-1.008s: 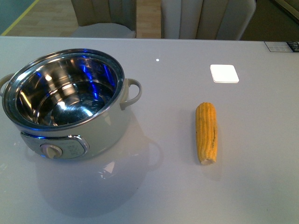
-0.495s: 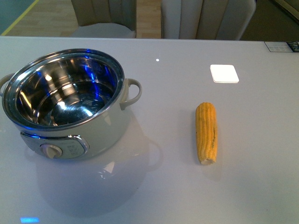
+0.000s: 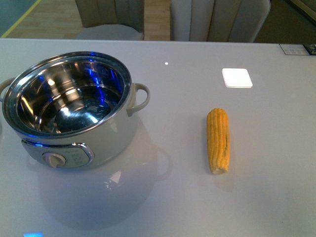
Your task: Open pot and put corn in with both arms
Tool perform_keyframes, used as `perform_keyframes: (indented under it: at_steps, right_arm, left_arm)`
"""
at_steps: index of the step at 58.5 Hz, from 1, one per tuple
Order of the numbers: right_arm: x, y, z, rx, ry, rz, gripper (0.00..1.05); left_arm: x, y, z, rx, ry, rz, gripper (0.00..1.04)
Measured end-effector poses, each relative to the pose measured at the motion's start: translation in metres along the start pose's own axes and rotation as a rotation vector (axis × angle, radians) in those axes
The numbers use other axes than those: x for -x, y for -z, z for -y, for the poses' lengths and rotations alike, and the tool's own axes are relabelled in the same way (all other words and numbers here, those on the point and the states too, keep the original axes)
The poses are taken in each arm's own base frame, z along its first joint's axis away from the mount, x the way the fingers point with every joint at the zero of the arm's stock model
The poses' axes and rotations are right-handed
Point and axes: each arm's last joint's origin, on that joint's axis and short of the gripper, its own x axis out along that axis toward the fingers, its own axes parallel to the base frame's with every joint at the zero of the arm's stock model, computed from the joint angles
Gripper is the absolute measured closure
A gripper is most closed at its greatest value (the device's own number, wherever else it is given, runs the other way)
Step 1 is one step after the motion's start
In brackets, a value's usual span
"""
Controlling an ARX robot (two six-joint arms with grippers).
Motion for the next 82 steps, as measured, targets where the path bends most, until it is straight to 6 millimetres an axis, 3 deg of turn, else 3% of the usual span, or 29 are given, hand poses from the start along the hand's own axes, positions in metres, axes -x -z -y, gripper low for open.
perform_keyframes:
  at_steps: [11,21,28,38,48,54,62,70,82]
  right_arm:
    - [0.000,0.000,0.000,0.000,0.000,0.000,0.09]
    - [0.000,0.000,0.000,0.000,0.000,0.000,0.09]
    - [0.000,0.000,0.000,0.000,0.000,0.000,0.09]
    - [0.000,0.000,0.000,0.000,0.000,0.000,0.09]
    - [0.000,0.000,0.000,0.000,0.000,0.000,0.09]
    - [0.000,0.000,0.000,0.000,0.000,0.000,0.09]
    - [0.000,0.000,0.000,0.000,0.000,0.000,0.09]
    - [0.000,0.000,0.000,0.000,0.000,0.000,0.09]
    - [0.000,0.000,0.000,0.000,0.000,0.000,0.09]
  left_arm:
    - [0.033,-0.056,0.005,0.037,0.023,0.067,0.07]
    - [0.084,-0.114,0.026,0.075,0.091,0.177,0.07]
    - [0.124,-0.135,0.041,0.109,0.118,0.223,0.07]
    - [0.177,-0.141,0.055,0.159,0.120,0.213,0.07]
    - [0.227,-0.133,0.065,0.201,0.128,0.153,0.07]
    - [0.248,-0.125,0.069,0.199,0.137,0.115,0.07]
    - [0.257,-0.126,0.068,0.200,0.149,0.137,0.07]
    - [0.265,-0.114,0.078,0.033,0.427,0.273,0.35]
    - [0.280,-0.114,0.085,-0.008,0.420,0.303,0.73]
